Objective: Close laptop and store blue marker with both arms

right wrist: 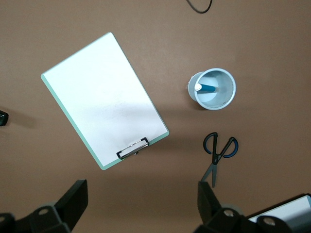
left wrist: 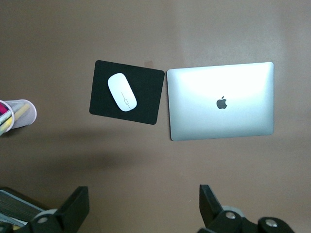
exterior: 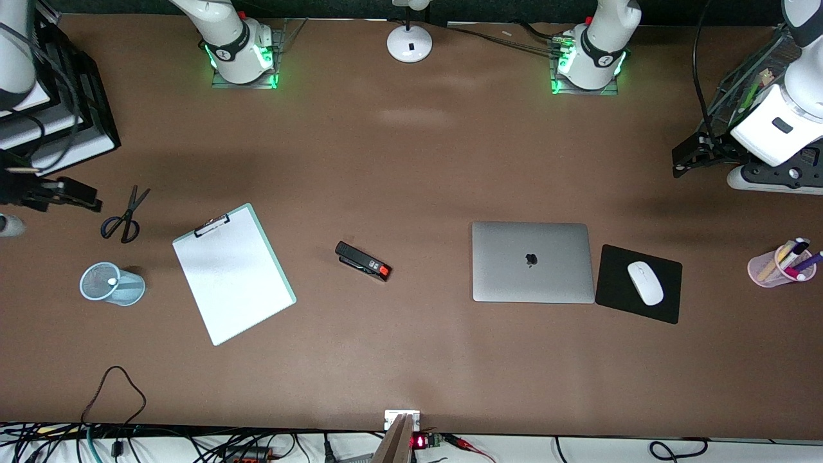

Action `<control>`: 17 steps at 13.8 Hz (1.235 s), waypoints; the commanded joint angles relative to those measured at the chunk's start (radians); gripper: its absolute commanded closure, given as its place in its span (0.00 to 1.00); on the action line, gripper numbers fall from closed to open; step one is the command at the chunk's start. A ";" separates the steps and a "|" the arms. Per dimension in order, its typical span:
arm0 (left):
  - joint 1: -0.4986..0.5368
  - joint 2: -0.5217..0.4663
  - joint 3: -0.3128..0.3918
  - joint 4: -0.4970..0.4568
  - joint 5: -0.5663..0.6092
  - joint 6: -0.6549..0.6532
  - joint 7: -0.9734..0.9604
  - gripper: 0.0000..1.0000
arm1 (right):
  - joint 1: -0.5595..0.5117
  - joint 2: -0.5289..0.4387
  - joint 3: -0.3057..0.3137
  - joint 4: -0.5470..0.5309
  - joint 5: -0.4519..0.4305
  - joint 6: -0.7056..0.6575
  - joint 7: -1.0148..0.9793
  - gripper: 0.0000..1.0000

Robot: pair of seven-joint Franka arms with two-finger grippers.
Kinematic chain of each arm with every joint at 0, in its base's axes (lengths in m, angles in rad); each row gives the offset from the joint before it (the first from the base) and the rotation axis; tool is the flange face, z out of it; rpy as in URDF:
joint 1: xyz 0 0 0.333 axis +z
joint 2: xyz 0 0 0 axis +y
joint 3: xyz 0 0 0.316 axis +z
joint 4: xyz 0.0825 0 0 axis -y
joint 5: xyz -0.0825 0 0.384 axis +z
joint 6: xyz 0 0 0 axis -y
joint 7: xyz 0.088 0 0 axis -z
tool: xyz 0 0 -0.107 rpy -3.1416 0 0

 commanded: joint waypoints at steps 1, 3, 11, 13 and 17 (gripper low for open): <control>-0.001 -0.013 -0.001 0.000 0.009 -0.010 0.018 0.00 | -0.015 -0.082 0.037 -0.030 -0.014 -0.032 0.005 0.00; -0.001 -0.014 -0.003 0.000 0.009 -0.010 0.018 0.00 | -0.018 -0.118 0.036 -0.052 -0.014 -0.035 0.021 0.00; -0.001 -0.015 -0.003 0.000 0.009 -0.012 0.018 0.00 | -0.024 -0.224 0.026 -0.170 -0.014 -0.026 0.060 0.00; -0.001 -0.015 -0.003 0.000 0.009 -0.012 0.018 0.00 | -0.024 -0.236 0.026 -0.162 -0.014 -0.038 0.046 0.00; -0.001 -0.016 -0.004 0.000 0.009 -0.013 0.020 0.00 | -0.022 -0.240 0.032 -0.150 -0.016 -0.061 0.051 0.00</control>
